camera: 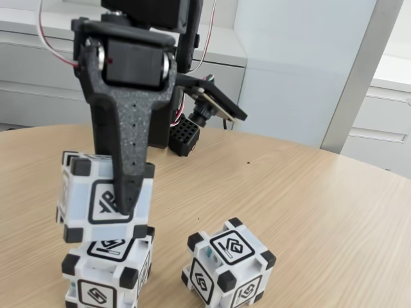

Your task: Stack cubes from left to right.

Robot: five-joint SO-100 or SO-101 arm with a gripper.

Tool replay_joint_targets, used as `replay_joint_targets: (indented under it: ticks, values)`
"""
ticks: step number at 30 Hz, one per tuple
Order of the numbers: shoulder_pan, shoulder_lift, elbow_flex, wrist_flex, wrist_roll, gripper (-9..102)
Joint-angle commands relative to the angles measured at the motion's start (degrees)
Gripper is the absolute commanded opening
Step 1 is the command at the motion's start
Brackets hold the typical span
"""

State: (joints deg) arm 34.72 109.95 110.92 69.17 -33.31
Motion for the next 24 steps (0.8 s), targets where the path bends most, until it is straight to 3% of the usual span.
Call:
replay_joint_targets:
  ticks: [1, 6, 15, 24]
  values:
    - [0.35, 0.26, -2.37, -0.79, -0.7, 26]
    - [0.35, 0.26, -2.37, -0.79, -0.97, 34]
    - [0.35, 2.37, -3.16, 0.26, 1.14, 37]
    - [-0.79, 19.51, -2.72, 3.78, 4.39, 36]
